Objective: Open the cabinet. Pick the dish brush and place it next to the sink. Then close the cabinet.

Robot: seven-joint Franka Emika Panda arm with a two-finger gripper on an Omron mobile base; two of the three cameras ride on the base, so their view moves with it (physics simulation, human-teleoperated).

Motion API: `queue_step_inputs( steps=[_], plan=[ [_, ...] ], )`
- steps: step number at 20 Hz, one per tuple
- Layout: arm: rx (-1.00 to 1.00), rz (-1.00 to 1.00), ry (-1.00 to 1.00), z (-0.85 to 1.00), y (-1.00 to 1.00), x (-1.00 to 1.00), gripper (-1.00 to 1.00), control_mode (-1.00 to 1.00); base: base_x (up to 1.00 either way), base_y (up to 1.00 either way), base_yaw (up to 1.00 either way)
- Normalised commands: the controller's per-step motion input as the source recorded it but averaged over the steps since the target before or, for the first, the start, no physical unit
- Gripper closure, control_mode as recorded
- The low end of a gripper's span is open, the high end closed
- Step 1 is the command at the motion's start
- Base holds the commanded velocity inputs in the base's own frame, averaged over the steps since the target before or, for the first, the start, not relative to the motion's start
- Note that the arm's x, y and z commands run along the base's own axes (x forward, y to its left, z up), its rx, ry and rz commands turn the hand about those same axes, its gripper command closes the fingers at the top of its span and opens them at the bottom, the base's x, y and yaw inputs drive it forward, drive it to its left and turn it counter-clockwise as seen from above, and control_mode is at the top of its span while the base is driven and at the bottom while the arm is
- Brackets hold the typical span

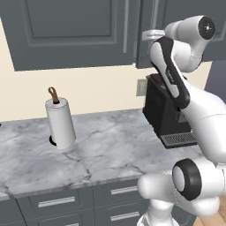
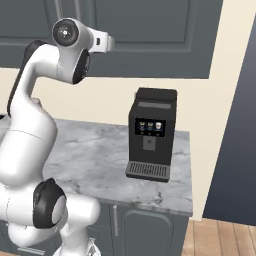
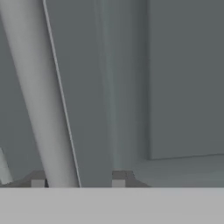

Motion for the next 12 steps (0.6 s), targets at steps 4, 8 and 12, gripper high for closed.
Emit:
queue_step_inputs(
  steps=[4, 8, 12],
  plan=[
    [0.00, 0.00, -0.02, 0.00, -1.00, -0.62, 1.00, -1.00, 0.00, 0.00, 0.00],
    [0.01, 0.00, -0.03, 0.00, -1.00, -0.62, 1.00, -1.00, 0.00, 0.00, 0.00],
    [0.02, 0.00, -0.02, 0.00, -1.00, -0.62, 1.00, -1.00, 0.00, 0.00, 0.00]
  ],
)
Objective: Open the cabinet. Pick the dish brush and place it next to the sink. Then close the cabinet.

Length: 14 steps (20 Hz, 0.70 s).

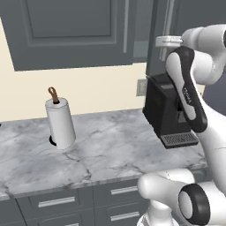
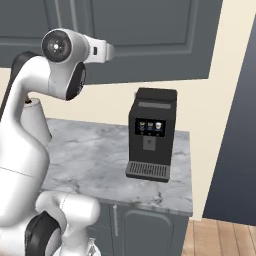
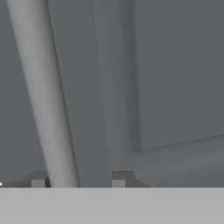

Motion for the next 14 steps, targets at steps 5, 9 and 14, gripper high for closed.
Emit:
queue_step_inputs(
  steps=[5, 9, 14],
  plan=[
    [0.05, 0.00, -0.04, 0.00, -1.00, -0.69, 1.00, -1.00, 0.00, 0.00, 0.00],
    [0.04, 0.00, -0.05, 0.00, -1.00, -0.70, 1.00, -1.00, 0.00, 0.00, 0.00],
    [0.02, 0.00, -0.04, 0.00, -1.00, -0.55, 1.00, -1.00, 0.00, 0.00, 0.00]
  ],
)
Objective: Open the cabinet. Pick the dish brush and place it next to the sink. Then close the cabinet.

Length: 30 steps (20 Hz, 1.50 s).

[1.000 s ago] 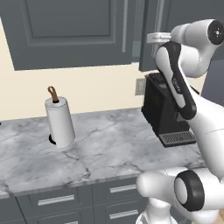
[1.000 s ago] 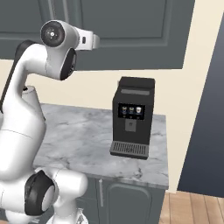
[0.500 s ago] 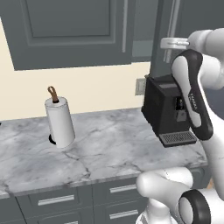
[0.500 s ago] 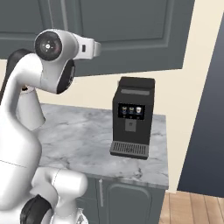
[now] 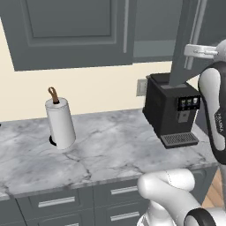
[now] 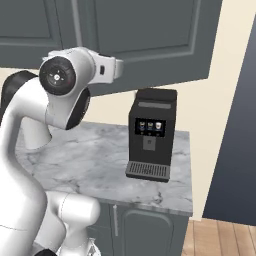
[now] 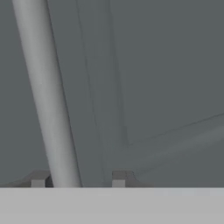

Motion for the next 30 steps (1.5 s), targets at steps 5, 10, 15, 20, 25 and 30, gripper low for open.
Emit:
queue_step_inputs(
  steps=[5, 10, 15, 20, 25, 30],
  plan=[
    [0.00, 0.00, -0.04, 0.00, -1.00, -0.38, 1.00, -1.00, 0.00, 0.00, 0.00],
    [0.00, 0.00, -0.01, 0.00, -1.00, -0.23, 1.00, -1.00, 0.00, 0.00, 0.00],
    [0.00, 0.00, 0.00, 0.00, -0.74, -0.12, 1.00, -1.00, 0.00, 0.00, 0.00],
    [0.00, 0.00, 0.00, 0.00, 0.00, 0.00, -1.00, -1.00, 0.00, 0.00, 0.00],
    [0.00, 0.00, -0.05, 0.00, 0.00, -0.43, -1.00, -1.00, 0.00, 0.00, 0.00],
    [0.00, 0.00, -0.13, 0.01, 0.11, -0.95, -1.00, -1.00, 0.00, 0.00, 0.00]
  ],
)
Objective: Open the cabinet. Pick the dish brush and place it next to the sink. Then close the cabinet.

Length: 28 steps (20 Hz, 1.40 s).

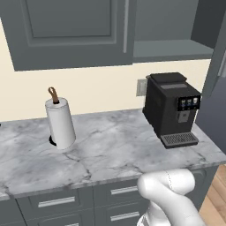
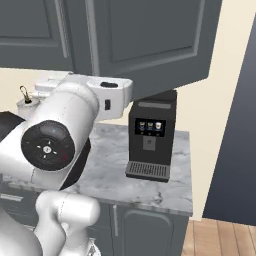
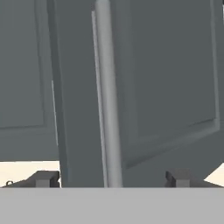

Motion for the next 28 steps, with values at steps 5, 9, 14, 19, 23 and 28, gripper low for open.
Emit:
queue_step_inputs(
  steps=[5, 9, 14, 19, 23, 28],
  plan=[
    [0.00, 0.04, -0.05, 0.23, 0.47, -1.00, -1.00, -1.00, 0.00, 0.00, 0.00],
    [-0.13, 0.06, 0.00, 0.25, 0.92, -0.72, -1.00, -1.00, 0.00, 0.00, 0.00],
    [-0.27, 0.00, 0.00, 0.00, 0.98, -0.20, -1.00, -1.00, 0.00, 0.00, 0.00],
    [-0.60, -0.06, 0.01, 0.00, 0.66, 0.50, -1.00, -1.00, 0.00, 0.00, 0.00],
    [-0.73, -0.14, 0.15, -0.02, 0.58, 0.97, -1.00, -1.00, 0.00, 0.00, 0.00],
    [-0.71, -0.24, 0.18, -0.19, 0.22, 0.96, -1.00, -1.00, 0.00, 0.00, 0.00]
  ],
)
